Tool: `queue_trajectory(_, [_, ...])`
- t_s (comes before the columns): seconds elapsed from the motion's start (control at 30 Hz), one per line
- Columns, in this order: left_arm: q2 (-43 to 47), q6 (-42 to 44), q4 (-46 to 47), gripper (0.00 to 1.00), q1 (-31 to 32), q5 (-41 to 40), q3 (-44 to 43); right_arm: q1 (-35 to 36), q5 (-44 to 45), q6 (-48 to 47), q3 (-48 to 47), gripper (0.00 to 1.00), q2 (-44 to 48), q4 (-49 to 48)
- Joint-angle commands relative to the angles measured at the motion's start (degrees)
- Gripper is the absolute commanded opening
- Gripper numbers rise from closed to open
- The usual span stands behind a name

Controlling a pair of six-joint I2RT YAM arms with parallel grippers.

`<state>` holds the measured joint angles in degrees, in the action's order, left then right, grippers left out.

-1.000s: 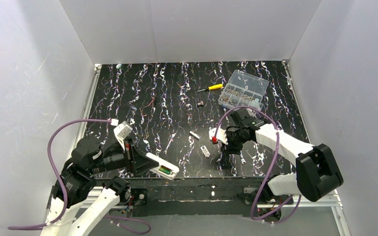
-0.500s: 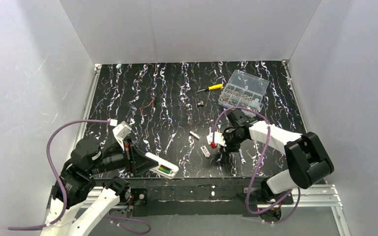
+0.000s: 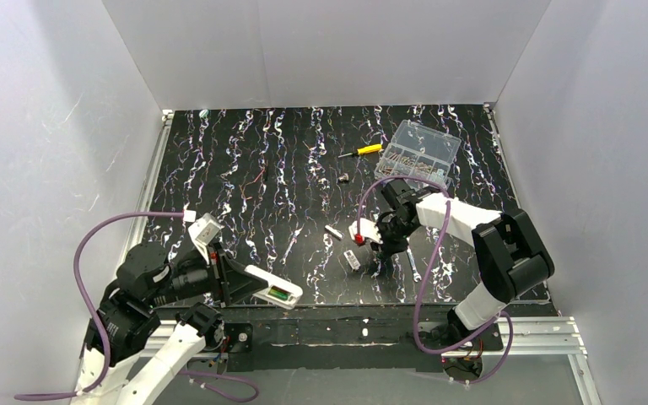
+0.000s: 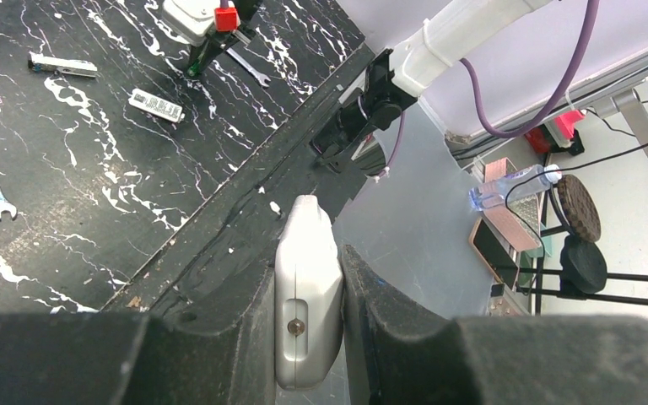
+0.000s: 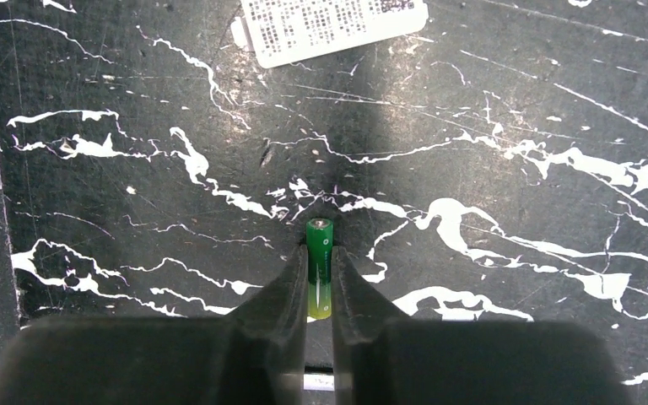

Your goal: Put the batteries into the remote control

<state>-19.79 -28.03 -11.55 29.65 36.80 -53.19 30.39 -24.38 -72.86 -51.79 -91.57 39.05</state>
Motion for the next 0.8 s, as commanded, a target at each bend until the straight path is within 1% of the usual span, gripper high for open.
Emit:
queue_trajectory(0.0, [1.21,1.02,0.44,0.0,0.15,0.78,-0.68,0.03,0.34,4.24,-1.81,0.09,0.04,-1.57])
queue_trajectory(0.07, [1.31,1.04,0.43,0.0,0.15,0.65,-0.62,-0.13,-0.59,6.64,-2.3,0.01,1.02,-2.23])
queue_trajectory(0.2, [0.98,0.43,1.18,0.0,0.15,0.39,-0.45,-0.75,-4.44,13.85,-2.59,0.01,5.28,-5.76])
queue_trajectory(0.23, [0.92,0.24,1.51,0.0,0.15,0.26,-0.38,-0.77,-5.65,17.32,-1.96,0.01,7.01,-8.63])
queue_trajectory(0.27, [0.86,-0.01,1.84,0.0,0.15,0.17,-0.28,-0.93,-6.7,18.9,-1.28,0.01,9.11,-11.3])
queue_trajectory(0.33, [0.78,-0.53,2.48,0.0,0.17,-0.12,-0.18,-0.95,-8.24,25.88,0.51,0.01,13.36,-17.04])
queue_trajectory(0.43, [0.55,-1.55,3.99,0.0,0.16,-0.98,0.23,-0.88,-8.58,39.65,2.4,0.01,19.33,-27.02])
queue_trajectory(0.57, [0.18,-4.37,8.33,0.0,0.15,-3.17,1.41,-0.65,-15.25,49.68,6.07,0.01,29.68,-37.3])
queue_trajectory(0.63, [-0.38,-6.55,10.87,0.0,0.15,-5.16,2.13,-0.06,-17.3,57.6,8.59,0.01,34.37,-45.69])
queue_trajectory(0.7, [-1.27,-9.73,12.97,0.0,0.15,-8.31,2.6,1.48,-15.05,65.13,9.25,0.01,37.62,-50.22])
queue_trajectory(0.73, [-1.69,-11.04,13.73,0.0,0.16,-9.84,2.73,2.56,-12.63,68.05,8.41,0.01,38.58,-50.08])
queue_trajectory(0.77, [-2.24,-12.56,14.68,0.0,0.14,-11.21,3.01,3.68,-9.81,69.93,7.2,0.01,39.23,-47.98])
